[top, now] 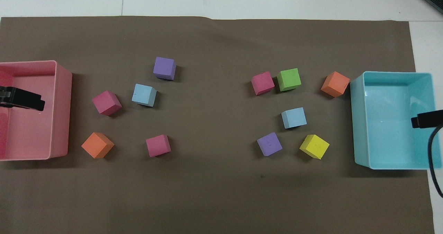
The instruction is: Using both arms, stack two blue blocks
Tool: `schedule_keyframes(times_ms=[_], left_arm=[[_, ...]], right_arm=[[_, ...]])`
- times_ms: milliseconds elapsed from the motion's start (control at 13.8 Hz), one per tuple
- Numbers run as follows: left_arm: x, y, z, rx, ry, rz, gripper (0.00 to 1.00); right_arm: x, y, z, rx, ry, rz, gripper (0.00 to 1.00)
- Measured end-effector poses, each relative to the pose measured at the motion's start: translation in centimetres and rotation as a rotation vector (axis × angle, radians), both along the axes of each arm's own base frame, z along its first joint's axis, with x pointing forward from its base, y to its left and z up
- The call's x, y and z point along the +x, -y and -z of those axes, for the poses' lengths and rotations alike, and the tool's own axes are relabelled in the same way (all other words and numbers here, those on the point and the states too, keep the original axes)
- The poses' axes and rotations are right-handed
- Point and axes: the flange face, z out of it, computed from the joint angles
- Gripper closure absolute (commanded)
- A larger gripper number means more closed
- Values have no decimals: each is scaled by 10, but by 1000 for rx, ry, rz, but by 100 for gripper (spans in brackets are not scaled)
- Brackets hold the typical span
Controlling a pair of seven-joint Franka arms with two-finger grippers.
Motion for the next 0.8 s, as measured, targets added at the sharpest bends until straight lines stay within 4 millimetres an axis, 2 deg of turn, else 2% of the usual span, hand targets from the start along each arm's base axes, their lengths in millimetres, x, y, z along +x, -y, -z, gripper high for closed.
schedule_keyframes(times_ms=[509, 799], left_arm=[[0, 0, 0, 0, 0, 0, 0], [1, -12, 0, 0, 0, -22, 0]], right_arm=[[0, 0, 1, 0, -2, 0, 0], [-1, 0, 1, 0, -2, 0, 0]])
